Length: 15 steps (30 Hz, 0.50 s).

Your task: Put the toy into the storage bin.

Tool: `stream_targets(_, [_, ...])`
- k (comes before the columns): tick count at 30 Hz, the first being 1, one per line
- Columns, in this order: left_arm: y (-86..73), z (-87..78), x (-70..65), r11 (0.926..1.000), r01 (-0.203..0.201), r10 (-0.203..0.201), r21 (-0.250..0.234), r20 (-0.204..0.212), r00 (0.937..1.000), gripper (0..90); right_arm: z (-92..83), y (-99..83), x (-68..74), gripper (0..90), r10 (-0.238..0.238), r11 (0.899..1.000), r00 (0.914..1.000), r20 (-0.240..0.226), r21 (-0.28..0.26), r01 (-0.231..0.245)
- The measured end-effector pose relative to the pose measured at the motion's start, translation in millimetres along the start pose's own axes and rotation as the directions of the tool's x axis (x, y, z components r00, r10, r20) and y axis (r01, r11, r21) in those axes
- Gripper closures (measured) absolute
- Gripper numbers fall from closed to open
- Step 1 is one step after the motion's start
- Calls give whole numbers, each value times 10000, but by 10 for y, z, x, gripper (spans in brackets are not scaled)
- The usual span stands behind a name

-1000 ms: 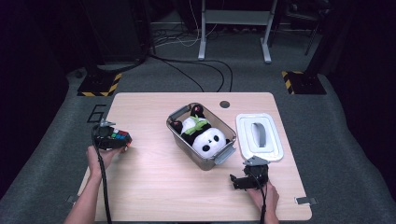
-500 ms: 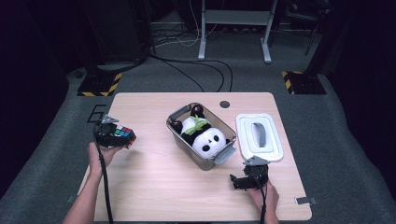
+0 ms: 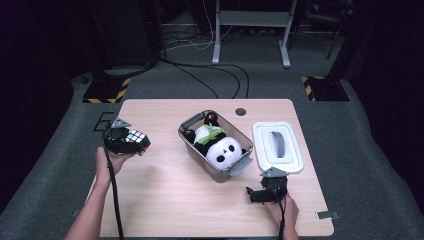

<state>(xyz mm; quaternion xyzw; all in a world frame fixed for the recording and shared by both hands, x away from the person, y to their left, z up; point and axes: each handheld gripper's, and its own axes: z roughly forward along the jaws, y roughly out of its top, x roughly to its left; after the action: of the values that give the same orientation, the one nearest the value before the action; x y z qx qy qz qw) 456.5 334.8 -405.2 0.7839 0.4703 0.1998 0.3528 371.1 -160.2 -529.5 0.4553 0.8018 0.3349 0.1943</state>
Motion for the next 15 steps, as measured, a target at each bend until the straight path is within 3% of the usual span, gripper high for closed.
stream_targets(6, [100,-64,-44,9992,-391,392,-52,89,9992,341,0,0,0,0,1,10000,10000,1,-3,-1])
stream_targets(15, [239,-138,-139,9976,-661,667,-225,250,9975,341,0,0,0,0,-5,10000,10000,2,-3,5])
